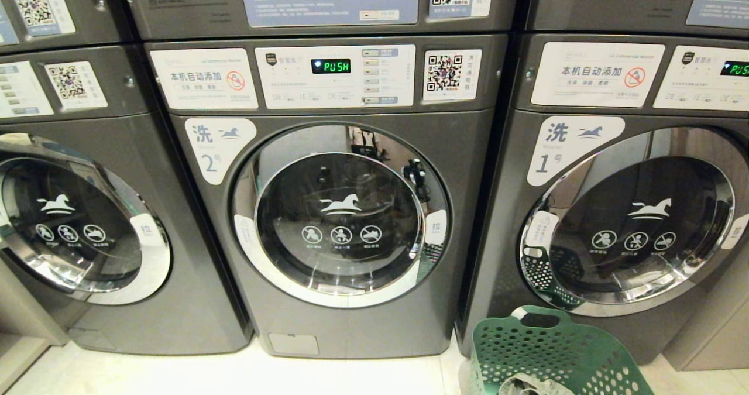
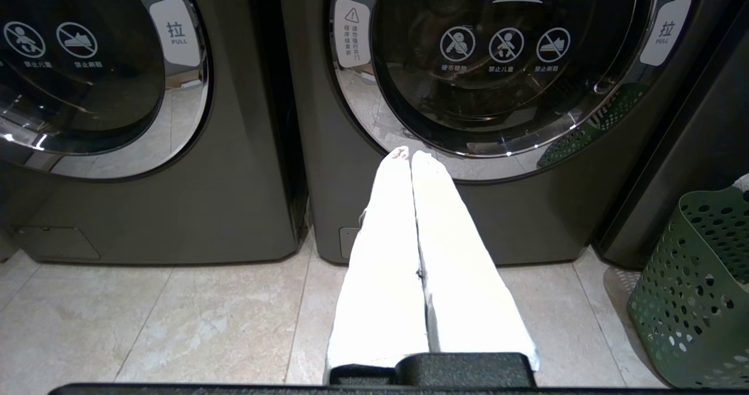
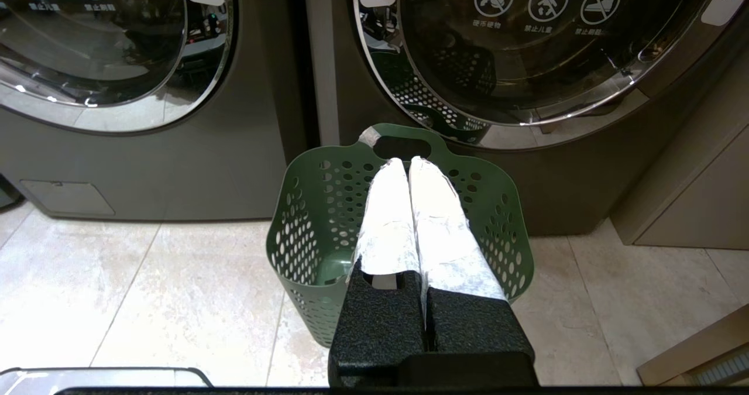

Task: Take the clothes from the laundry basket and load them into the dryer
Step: Take the clothes out of the basket

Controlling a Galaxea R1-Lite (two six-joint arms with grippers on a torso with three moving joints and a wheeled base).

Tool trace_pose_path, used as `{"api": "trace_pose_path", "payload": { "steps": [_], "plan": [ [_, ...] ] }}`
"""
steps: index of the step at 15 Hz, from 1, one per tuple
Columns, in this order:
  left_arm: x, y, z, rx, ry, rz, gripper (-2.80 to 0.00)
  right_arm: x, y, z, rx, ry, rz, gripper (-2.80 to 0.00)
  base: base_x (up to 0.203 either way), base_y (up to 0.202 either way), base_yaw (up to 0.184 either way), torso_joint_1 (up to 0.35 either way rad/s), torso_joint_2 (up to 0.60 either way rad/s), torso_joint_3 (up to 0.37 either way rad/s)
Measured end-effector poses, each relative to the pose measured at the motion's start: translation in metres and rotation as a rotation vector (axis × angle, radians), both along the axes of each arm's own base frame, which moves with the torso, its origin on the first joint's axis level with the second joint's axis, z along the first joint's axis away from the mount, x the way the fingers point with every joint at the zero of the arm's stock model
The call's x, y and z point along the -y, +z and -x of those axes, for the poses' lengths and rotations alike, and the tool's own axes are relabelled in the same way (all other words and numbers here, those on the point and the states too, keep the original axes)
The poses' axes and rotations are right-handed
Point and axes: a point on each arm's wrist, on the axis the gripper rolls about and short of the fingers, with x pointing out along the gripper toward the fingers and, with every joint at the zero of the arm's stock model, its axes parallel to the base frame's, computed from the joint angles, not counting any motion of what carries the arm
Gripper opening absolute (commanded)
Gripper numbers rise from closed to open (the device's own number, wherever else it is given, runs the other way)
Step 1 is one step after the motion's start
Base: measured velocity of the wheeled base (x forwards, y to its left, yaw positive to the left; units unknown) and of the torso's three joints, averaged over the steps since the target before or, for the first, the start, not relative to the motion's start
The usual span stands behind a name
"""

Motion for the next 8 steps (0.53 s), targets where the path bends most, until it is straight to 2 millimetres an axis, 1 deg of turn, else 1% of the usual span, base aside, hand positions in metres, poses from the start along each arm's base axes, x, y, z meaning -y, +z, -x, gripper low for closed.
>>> {"api": "trace_pose_path", "payload": {
  "steps": [3,8],
  "plan": [
    [0.0000,0.0000,0.0000,0.000,0.000,0.000,-2.80,0.0000,0.0000,0.0000,0.000,0.000,0.001,-2.80,0.000,0.000,0.000,-0.001,0.00,-0.017],
    [0.0000,0.0000,0.0000,0.000,0.000,0.000,-2.80,0.0000,0.0003,0.0001,0.001,0.000,-0.002,-2.80,0.000,0.000,0.000,0.001,0.00,-0.164]
  ]
}}
